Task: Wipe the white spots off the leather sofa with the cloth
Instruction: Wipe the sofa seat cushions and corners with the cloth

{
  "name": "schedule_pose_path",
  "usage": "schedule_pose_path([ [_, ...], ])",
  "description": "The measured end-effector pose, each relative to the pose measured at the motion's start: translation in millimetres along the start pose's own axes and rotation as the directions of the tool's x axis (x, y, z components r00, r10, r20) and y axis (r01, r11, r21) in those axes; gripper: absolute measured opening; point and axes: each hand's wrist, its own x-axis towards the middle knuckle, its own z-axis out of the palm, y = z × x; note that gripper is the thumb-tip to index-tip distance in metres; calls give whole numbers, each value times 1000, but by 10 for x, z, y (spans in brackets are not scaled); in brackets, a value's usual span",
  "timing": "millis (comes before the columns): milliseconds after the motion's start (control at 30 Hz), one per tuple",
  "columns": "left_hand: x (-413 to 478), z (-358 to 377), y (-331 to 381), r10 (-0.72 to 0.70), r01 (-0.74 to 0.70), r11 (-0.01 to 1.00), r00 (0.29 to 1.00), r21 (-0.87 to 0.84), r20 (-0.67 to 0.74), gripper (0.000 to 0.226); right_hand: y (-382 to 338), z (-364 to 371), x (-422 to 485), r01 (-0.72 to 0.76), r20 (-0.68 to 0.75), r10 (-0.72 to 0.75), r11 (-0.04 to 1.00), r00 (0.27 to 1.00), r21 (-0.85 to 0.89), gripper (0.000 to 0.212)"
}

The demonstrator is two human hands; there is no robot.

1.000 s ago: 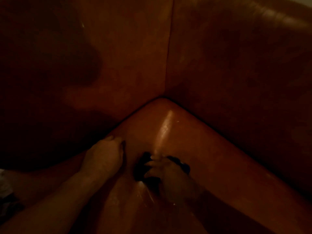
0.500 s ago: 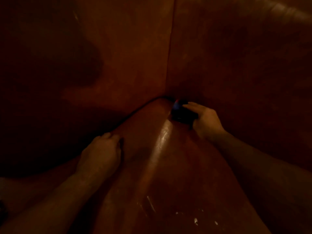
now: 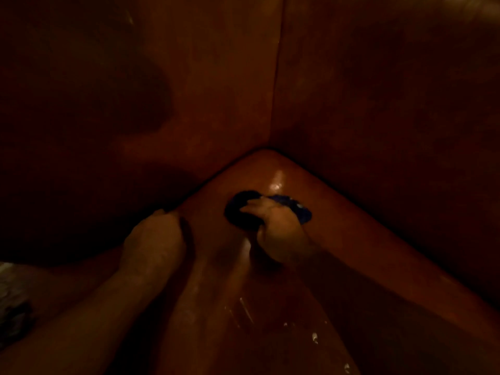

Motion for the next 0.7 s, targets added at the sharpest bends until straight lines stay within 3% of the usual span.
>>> schedule_pose_path([
  [67,-72,-42,-38,-54,54,998,998,14,24,11,-129,159,-101,59,59,-56,996,997,-64,60],
  [133,-146,-72,-75,-95,92,994,994,57,57,11,-211,513,-410,196,-109,-199,980,974,-39,46],
  [200,-205,-82,-134,-122,113,988,989,106,82,8,-291,836,-686,298,-240,-289,955,927,2,50],
  [300,-253,-36,-268,-135,124,986,987,113,90,8,-317,891,-773,239,-284,-237,971,929,-28,41],
  [367,-256,13,-377,-125,119,990,989,77,81,10,-375,752,-747,179,-337,-143,981,931,77,45],
  [433,-234,79,-467,-85,83,996,994,35,69,13,-476,561,-675,221,-481,-94,951,872,216,53],
  [500,-211,127,-548,-44,43,999,997,12,56,17,-583,423,-439,269,-568,-98,936,817,226,58],
  [700,-205,164,-628,-15,16,1000,999,-24,39,24,-974,346,117,243,-446,-192,968,874,59,58],
])
